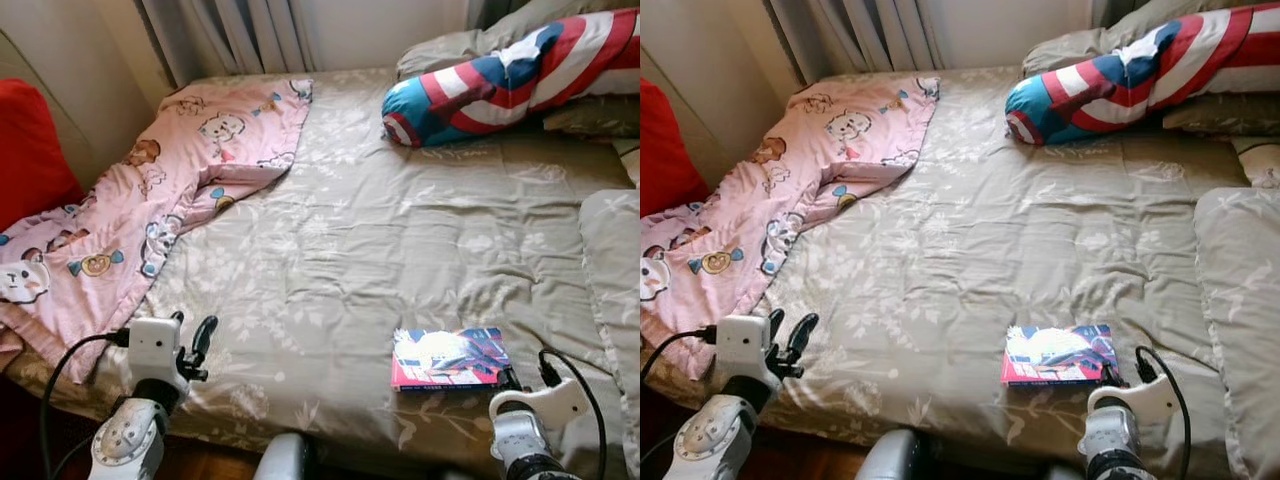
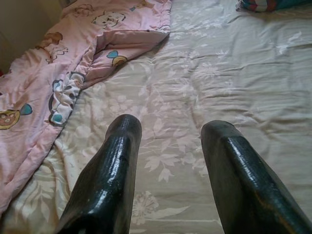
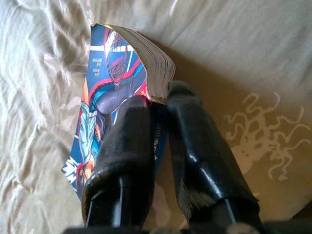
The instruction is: Clean up the room
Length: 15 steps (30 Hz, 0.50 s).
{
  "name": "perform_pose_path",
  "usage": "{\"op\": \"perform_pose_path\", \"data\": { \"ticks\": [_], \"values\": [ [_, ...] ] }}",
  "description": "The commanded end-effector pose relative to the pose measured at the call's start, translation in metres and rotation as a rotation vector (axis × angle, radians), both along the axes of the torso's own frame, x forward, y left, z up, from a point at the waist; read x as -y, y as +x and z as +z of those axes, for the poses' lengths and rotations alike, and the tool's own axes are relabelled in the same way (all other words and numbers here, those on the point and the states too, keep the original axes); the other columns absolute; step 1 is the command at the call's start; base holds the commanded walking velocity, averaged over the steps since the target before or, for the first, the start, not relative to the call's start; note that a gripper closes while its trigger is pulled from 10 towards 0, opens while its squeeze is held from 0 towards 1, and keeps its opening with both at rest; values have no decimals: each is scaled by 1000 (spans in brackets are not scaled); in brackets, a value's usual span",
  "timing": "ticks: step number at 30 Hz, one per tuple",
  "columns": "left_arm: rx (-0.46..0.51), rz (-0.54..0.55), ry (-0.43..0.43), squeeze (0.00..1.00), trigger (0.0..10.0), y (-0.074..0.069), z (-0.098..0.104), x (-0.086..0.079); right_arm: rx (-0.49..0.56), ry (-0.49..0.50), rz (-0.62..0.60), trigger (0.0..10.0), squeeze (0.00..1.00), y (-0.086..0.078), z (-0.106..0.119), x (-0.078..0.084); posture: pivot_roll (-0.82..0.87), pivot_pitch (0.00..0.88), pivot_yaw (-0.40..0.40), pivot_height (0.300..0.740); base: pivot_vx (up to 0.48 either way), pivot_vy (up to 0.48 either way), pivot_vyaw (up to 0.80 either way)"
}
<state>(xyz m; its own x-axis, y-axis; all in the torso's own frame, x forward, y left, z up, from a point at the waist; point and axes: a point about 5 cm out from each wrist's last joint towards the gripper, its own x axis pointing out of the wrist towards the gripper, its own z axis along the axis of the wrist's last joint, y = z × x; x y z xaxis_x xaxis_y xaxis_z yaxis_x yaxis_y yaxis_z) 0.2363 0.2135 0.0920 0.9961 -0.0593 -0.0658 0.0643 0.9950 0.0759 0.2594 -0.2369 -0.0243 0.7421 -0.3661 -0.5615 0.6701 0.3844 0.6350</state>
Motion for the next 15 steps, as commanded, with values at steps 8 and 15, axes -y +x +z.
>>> {"op": "perform_pose_path", "data": {
  "ticks": [8,15],
  "values": [
    [-32,1,10,0,10000,-8,3,-4,-71,11,-10,10000,0,-9,-9,-2,208,188,159,659,0,0,0],
    [-42,3,13,0,10000,-10,2,-4,-88,18,-44,10000,0,-14,-10,5,210,201,161,659,0,0,0]
  ]
}}
